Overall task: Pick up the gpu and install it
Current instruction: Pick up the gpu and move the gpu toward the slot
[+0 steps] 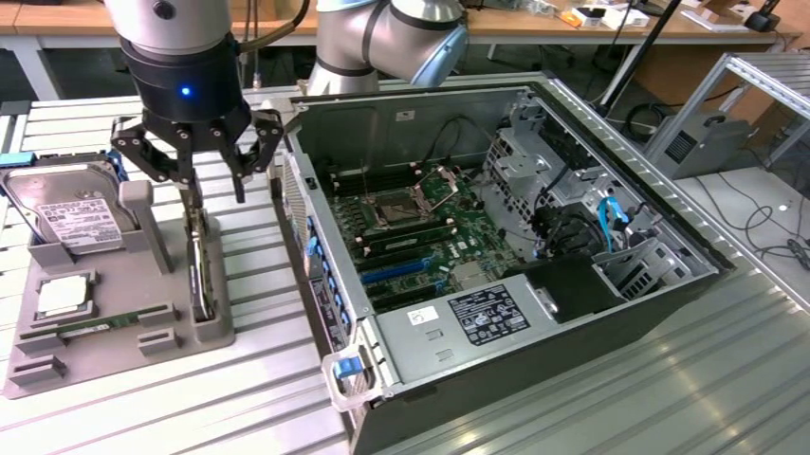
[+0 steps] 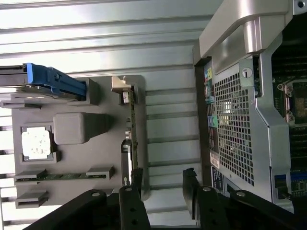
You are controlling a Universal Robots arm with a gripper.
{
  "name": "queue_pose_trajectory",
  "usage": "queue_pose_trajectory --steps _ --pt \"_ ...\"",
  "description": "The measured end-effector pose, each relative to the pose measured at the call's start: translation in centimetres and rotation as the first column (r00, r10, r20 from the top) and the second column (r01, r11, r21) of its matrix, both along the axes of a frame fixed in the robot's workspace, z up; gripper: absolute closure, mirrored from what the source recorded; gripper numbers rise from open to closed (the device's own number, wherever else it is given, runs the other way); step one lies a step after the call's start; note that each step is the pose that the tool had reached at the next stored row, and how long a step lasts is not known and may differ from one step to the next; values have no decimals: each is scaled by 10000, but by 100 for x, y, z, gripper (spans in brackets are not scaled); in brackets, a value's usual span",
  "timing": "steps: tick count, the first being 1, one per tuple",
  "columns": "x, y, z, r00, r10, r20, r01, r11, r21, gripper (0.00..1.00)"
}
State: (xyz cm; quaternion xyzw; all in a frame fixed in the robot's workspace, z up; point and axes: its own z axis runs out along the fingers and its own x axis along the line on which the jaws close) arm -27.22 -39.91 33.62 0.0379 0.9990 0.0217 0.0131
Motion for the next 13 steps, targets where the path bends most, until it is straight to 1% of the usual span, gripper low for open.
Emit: queue_pose_trajectory --steps 2,13 --pt "0 0 0 10000 0 0 0 10000 0 44" --pt "-75 0 -52 10000 0 0 0 10000 0 44"
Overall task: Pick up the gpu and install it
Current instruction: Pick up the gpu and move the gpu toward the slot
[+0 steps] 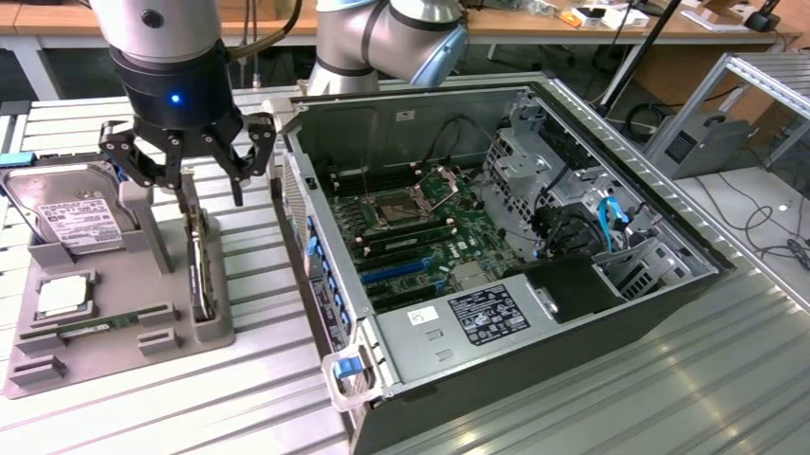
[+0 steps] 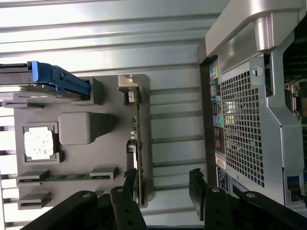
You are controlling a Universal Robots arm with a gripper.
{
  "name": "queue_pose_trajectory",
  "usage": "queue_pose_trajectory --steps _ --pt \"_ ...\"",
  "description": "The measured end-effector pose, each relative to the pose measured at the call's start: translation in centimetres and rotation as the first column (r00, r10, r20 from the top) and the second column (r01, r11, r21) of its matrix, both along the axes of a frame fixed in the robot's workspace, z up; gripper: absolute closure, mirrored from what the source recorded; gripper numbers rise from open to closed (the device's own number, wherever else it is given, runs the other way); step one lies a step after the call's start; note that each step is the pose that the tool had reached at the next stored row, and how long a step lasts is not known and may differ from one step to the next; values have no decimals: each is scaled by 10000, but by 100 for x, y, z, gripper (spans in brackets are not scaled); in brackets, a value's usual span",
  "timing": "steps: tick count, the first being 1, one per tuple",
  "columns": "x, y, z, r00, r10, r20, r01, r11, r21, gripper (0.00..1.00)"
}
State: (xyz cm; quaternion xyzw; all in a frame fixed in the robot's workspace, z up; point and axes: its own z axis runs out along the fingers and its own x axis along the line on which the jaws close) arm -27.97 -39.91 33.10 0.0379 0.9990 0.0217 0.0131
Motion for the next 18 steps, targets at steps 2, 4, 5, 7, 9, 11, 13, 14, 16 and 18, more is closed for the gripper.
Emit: queue_pose_trajectory --steps 2,4,5,7,9,11,13,14,16,18 --pt "-12 0 -12 10000 0 0 0 10000 0 44" --pt "-17 0 -17 10000 0 0 0 10000 0 44" --pt "-22 0 -22 10000 0 0 0 10000 0 44" --pt "-30 0 -31 10000 0 0 0 10000 0 44" --pt "-40 0 -41 10000 0 -1 0 10000 0 44" --pt "-49 0 -52 10000 0 0 0 10000 0 44" --pt "-56 0 -58 10000 -1 0 1 10000 1 44" --pt "-61 0 -62 10000 -1 1 1 10000 2 44" --pt "-83 0 -71 10000 0 1 0 10000 1 44" --pt "-92 0 -75 10000 -1 0 1 10000 0 44"
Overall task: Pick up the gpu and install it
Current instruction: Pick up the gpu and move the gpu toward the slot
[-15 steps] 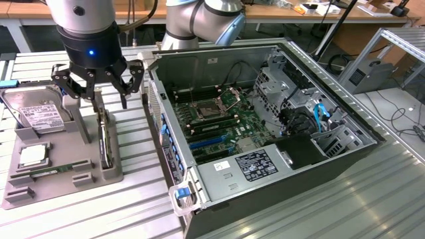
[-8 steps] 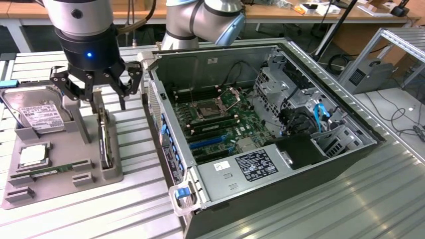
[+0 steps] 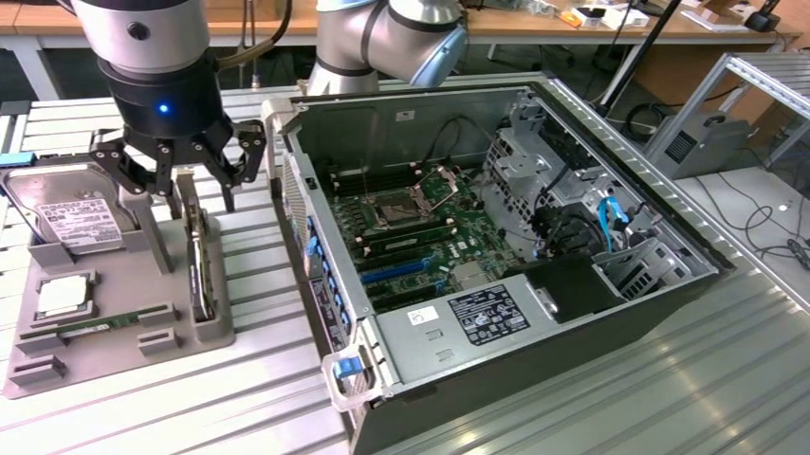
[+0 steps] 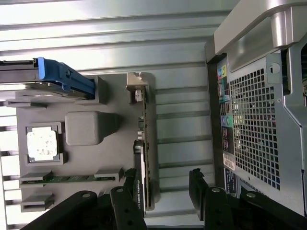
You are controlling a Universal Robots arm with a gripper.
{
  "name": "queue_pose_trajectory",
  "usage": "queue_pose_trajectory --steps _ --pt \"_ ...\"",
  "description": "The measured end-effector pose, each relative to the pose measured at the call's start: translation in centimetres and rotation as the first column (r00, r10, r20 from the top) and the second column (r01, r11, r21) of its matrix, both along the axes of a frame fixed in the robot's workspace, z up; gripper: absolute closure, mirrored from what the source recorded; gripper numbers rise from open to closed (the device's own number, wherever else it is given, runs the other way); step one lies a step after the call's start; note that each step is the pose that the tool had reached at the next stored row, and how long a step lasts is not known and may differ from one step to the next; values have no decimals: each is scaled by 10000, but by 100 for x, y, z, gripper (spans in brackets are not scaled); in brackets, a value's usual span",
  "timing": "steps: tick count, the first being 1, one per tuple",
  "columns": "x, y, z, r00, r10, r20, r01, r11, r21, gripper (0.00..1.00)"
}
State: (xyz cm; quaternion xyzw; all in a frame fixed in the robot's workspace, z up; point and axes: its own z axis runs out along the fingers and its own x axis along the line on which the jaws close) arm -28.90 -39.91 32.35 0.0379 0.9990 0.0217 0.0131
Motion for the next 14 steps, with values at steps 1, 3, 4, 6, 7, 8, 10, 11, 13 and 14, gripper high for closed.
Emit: queue_pose_trajectory --steps 1,3,4,6,7,8,10,11,13,14 --pt "-9 0 -4 10000 0 0 0 10000 0 44" --pt "-21 0 -18 10000 0 0 0 10000 0 44" --pt "-25 0 -25 10000 1 0 -1 10000 -1 44" --pt "-33 0 -34 10000 0 -1 0 10000 -1 44" --pt "-36 0 -41 10000 0 0 0 10000 0 44" --pt "-40 0 -51 10000 1 1 -1 10000 1 44" --pt "-46 0 -66 10000 1 0 -1 10000 0 44" --pt "-52 0 -79 10000 0 0 0 10000 0 44" --pt "-61 0 -99 10000 0 0 0 10000 0 44" --pt "-67 0 -111 10000 0 -1 0 10000 0 44"
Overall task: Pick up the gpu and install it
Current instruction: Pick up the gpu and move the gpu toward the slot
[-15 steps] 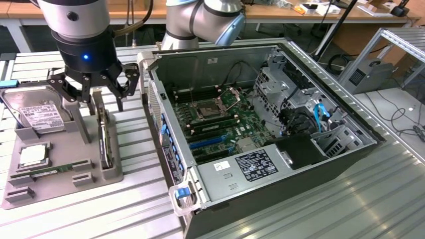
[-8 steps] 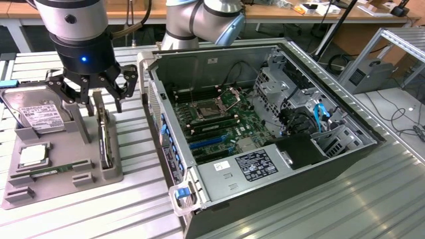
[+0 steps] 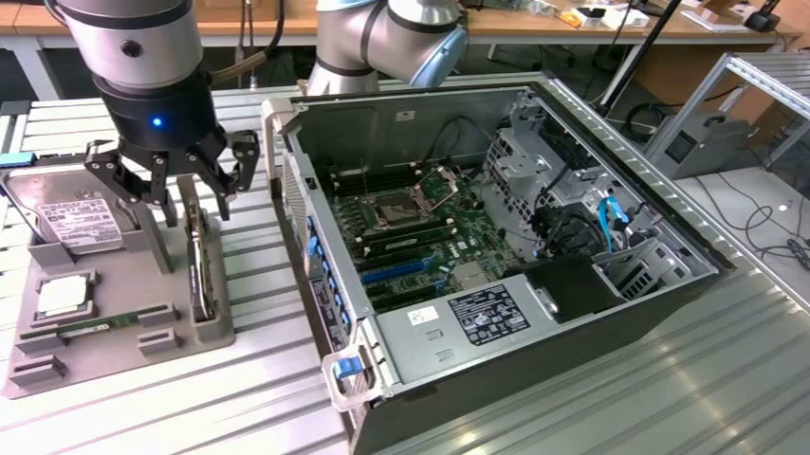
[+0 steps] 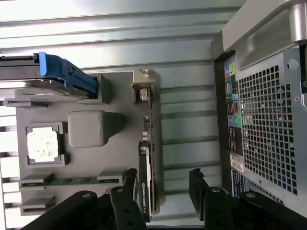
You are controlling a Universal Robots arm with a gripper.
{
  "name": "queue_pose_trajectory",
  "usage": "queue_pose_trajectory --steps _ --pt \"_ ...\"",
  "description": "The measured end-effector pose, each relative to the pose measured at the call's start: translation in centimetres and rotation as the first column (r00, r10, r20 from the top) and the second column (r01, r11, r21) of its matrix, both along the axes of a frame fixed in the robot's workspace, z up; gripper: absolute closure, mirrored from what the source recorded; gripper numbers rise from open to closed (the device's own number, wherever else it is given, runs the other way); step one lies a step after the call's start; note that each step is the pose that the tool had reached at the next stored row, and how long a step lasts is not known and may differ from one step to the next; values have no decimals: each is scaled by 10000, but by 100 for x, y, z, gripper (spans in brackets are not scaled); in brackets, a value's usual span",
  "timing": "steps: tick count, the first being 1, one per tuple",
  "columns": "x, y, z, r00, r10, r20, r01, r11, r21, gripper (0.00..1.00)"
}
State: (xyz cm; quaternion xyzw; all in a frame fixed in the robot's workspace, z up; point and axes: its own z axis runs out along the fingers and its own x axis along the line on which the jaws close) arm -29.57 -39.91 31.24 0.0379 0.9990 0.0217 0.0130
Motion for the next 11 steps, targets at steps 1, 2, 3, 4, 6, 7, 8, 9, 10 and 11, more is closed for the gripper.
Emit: queue_pose_trajectory --steps 1,2,3,4,6,7,8,9,10,11 --pt "-9 -1 -16 10000 0 0 0 10000 -1 44" --pt "-14 -1 -25 10000 0 0 0 10000 1 44" --pt "-16 -1 -30 10000 0 1 0 10000 0 44" --pt "-19 -1 -35 10000 0 1 0 10000 0 44" --pt "-25 -1 -48 10000 1 1 -1 10000 0 44" --pt "-29 -1 -56 10000 0 0 0 10000 0 44" --pt "-32 -1 -65 10000 0 0 0 10000 0 44" --pt "-36 -1 -74 10000 0 1 0 10000 1 44" --pt "-40 -1 -82 10000 0 0 0 10000 0 44" --pt "-42 -1 -88 10000 0 1 0 10000 0 44"
